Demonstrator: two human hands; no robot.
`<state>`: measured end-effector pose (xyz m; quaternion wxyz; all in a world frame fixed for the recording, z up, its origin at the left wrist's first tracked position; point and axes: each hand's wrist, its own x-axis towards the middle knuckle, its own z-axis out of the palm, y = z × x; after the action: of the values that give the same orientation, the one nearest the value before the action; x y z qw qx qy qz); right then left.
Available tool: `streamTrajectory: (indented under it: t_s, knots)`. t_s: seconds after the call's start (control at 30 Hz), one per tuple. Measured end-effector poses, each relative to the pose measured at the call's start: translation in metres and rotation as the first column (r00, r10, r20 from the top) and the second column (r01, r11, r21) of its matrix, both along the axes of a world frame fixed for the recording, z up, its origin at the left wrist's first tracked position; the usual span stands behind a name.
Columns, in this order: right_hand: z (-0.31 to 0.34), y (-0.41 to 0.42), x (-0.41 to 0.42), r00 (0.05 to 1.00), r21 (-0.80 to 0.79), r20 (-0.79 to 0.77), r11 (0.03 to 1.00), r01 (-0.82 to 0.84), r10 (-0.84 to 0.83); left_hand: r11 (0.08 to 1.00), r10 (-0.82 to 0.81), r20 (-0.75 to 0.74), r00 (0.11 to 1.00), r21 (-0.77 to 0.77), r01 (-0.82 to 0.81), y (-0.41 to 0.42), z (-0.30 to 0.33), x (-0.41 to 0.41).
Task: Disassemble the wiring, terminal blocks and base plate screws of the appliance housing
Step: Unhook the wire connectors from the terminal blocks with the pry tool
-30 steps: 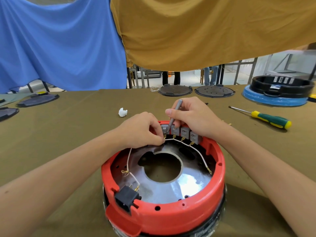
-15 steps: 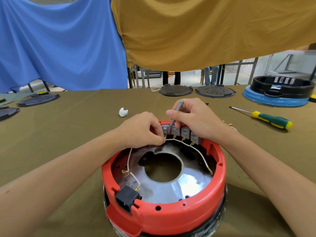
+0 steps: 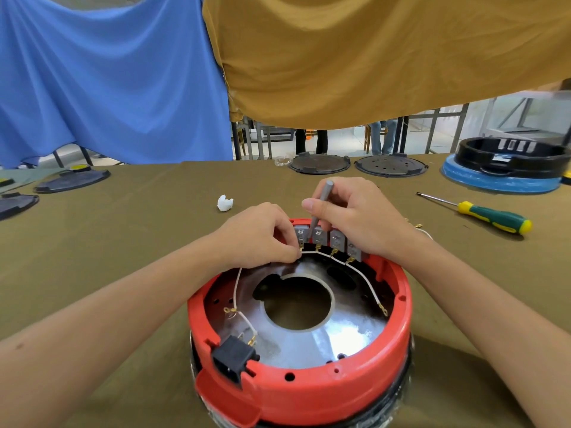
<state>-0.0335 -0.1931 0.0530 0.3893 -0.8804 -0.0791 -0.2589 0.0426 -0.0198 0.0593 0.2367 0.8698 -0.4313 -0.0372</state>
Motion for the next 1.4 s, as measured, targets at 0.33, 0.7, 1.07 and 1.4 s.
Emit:
streamTrajectory:
  t_s: [0.33, 0.7, 1.07, 1.4]
  knots:
    - [0.001, -0.001, 0.003, 0.994, 0.008, -0.103, 0.999, -0.047, 0.048, 1.0, 0.009, 0.009, 1.0, 0.021, -0.01, 0.0, 0.0, 0.0]
    - [0.001, 0.0, 0.001, 0.994, 0.005, -0.094, 0.999, -0.051, 0.051, 1.0, 0.012, 0.05, 0.999, 0.016, -0.013, -0.001, -0.002, 0.002]
    - [-0.003, -0.002, 0.002, 0.999, 0.079, 0.035, 0.997, -0.001, -0.002, 0.999, 0.005, 0.051, 0.999, -0.044, -0.003, 0.0, -0.002, 0.001]
    - [-0.002, -0.011, -0.006, 0.997, 0.217, 0.031, 0.974, -0.072, 0.067, 0.999, 0.04, 0.055, 0.998, -0.012, -0.04, 0.006, 0.003, 0.002]
